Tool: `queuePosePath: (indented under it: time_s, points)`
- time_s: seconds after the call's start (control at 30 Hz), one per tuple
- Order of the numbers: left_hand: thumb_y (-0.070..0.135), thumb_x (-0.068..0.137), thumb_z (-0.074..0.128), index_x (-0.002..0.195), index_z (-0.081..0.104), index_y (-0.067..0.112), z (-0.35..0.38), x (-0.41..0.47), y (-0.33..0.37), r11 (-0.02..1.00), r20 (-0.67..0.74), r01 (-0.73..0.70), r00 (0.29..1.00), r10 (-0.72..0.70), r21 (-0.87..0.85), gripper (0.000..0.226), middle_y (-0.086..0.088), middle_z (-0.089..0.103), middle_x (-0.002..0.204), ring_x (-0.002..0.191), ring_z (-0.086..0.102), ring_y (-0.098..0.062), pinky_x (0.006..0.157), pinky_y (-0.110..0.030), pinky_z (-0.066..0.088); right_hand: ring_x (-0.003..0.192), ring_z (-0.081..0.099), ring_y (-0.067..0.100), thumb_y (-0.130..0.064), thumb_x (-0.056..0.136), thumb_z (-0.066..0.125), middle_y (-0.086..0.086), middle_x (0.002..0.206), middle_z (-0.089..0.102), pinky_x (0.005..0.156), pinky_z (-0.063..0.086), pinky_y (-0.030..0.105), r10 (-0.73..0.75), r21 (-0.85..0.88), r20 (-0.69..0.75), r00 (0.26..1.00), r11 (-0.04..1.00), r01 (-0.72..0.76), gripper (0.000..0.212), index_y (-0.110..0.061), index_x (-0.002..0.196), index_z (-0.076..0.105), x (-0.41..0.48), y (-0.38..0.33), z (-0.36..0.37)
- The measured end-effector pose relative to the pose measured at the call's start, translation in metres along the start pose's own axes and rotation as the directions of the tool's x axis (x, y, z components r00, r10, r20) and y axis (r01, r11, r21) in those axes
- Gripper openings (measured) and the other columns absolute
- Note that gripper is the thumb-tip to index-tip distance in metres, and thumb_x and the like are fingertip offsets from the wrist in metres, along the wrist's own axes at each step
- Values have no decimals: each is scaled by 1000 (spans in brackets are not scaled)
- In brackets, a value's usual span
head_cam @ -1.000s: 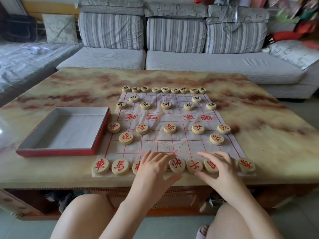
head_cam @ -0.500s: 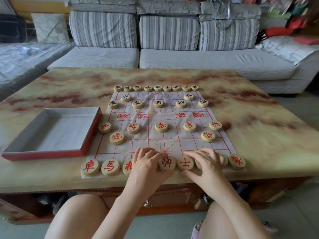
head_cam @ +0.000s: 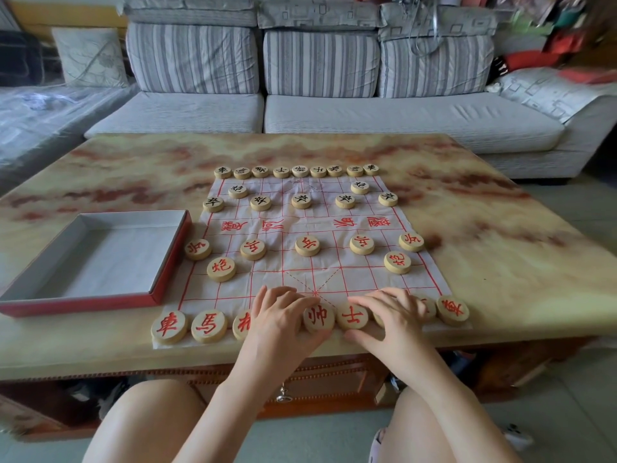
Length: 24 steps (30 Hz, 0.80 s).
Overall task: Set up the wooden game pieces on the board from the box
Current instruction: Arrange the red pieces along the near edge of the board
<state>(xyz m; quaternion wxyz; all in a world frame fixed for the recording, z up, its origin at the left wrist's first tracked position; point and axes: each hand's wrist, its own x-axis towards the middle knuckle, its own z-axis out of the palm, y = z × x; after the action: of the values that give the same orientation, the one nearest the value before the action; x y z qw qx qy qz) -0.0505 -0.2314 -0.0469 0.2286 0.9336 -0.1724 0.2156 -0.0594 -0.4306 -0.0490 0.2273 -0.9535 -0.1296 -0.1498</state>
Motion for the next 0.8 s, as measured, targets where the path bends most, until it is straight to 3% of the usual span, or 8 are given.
queuePosePath:
  time_s: [0.17, 0.23, 0.3, 0.4, 0.53, 0.63, 0.7, 0.8]
  points:
    - [65, 67, 51, 112, 63, 27, -1, 0, -1, 1000, 55, 10, 998, -11, 11, 60, 11, 66, 103, 106, 42, -10, 96, -42, 45, 116, 28, 2, -69, 65, 43, -28, 119, 48, 89, 12, 23, 14, 59, -2, 1000, 998, -14, 67, -36, 122, 56, -2, -1, -6]
    - [67, 68, 47, 120, 57, 28, -4, 2, 3, 1000, 72, 22, 997, -22, -5, 66, 11, 63, 110, 111, 45, -11, 98, -37, 41, 115, 30, 0, -66, 66, 53, -33, 121, 44, 96, 16, 15, 49, 150, -32, 998, 988, -44, 64, -37, 123, 54, -4, 4, -18]
    - [67, 71, 45, 123, 56, 29, -5, 7, 11, 999, 104, -1, 995, 4, -34, 64, 12, 61, 115, 116, 46, -12, 102, -33, 36, 115, 34, 2, -48, 71, 71, -31, 120, 48, 103, 24, 18, 126, 236, -81, 989, 966, -104, 55, -35, 122, 56, -9, 16, -33]
    - [59, 76, 54, 123, 56, 29, -1, 17, 29, 994, 139, -36, 989, 51, -104, 56, 13, 61, 117, 121, 43, -11, 105, -29, 31, 113, 40, 8, -23, 73, 77, -33, 114, 50, 102, 35, 35, 214, 226, -135, 968, 957, -180, 49, -35, 116, 59, -19, 35, -55]
    - [66, 72, 43, 121, 57, 28, 15, 27, 59, 988, 179, -76, 979, 100, -134, 64, 10, 63, 116, 118, 46, -14, 102, -31, 34, 116, 32, 2, -24, 74, 76, -41, 110, 39, 106, 27, 33, 234, 128, -41, 971, 965, -227, 50, -41, 116, 55, -23, 47, -71]
    - [52, 79, 56, 127, 53, 28, 26, 35, 70, 982, 246, -127, 956, 159, -140, 54, 9, 58, 126, 125, 41, -15, 110, -38, 30, 111, 24, -6, -29, 75, 75, -41, 105, 33, 100, 18, 25, 224, 75, -5, 975, 972, -223, 49, -40, 118, 54, -21, 50, -74]
    - [39, 82, 58, 134, 44, 30, 30, 40, 72, 974, 316, -134, 930, 187, -181, 54, 13, 48, 137, 133, 31, -11, 115, -33, 18, 103, 19, -9, -29, 75, 75, -37, 102, 34, 98, 17, 23, 221, 80, -3, 975, 972, -220, 49, -41, 117, 53, -19, 51, -74]
    - [29, 83, 57, 136, 41, 33, 32, 45, 69, 972, 371, -132, 907, 198, -196, 55, 13, 47, 139, 135, 29, -8, 116, -33, 16, 96, 15, -5, -30, 77, 73, -20, 107, 36, 98, 18, 22, 273, 128, 43, 961, 953, -276, 49, -45, 118, 51, -18, 54, -72]
